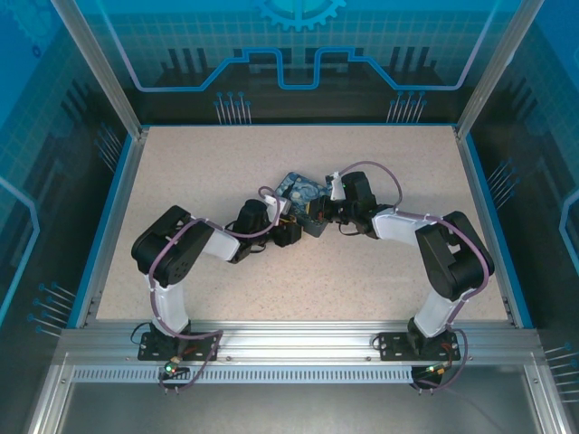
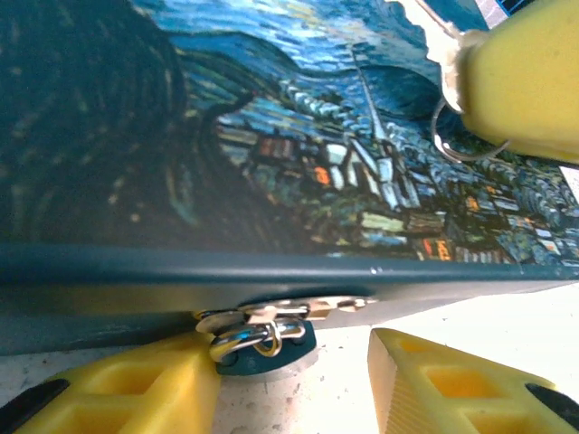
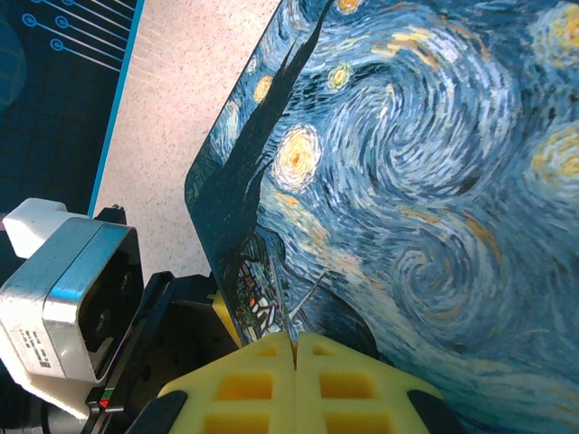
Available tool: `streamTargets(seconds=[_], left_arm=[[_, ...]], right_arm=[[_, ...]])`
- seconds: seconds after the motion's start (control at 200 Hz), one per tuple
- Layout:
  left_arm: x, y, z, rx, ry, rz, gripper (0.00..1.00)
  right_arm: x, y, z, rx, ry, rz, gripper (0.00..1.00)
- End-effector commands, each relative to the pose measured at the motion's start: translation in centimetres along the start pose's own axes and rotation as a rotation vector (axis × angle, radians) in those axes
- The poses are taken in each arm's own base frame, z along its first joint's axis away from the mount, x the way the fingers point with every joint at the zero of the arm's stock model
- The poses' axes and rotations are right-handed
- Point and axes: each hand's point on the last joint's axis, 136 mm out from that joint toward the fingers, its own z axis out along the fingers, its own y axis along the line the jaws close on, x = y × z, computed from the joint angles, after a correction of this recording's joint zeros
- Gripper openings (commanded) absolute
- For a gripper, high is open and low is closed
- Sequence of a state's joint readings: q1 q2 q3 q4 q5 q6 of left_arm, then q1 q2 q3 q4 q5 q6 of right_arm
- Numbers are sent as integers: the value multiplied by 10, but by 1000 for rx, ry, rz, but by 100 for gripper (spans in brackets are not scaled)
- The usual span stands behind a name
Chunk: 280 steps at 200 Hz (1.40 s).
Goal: Unlock the padlock with the key
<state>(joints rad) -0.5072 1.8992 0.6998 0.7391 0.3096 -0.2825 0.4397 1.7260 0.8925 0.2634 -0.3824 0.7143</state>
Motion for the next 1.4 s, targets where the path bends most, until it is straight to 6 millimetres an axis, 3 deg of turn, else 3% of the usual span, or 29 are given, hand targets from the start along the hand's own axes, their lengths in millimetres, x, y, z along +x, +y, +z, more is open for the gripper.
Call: streamTargets(seconds=[0.0,0.635,0.89,1.011,1.171,1.396], left_arm=[[-5,10,6,-59,-13,-22,46],[-19,15,13,-117,-35,-36,27],[-24,8,8,-109,-45,-52,23],[-31,2,1,-104,-53,-101,22],[-39,-10,-9,-93,-51,-211,19],[-32,-28,-17,-100,23,-383,10]], right_arm=[[28,-15,3,71,91,35,0],[32,-12,6,66,97,26,0],[17,-1,-3,51,51,-18,0],[-3,14,-20,33,-17,-78,0],[-22,32,-62,77,-112,-210,0],[28,8,-113,205,-94,-330,0]])
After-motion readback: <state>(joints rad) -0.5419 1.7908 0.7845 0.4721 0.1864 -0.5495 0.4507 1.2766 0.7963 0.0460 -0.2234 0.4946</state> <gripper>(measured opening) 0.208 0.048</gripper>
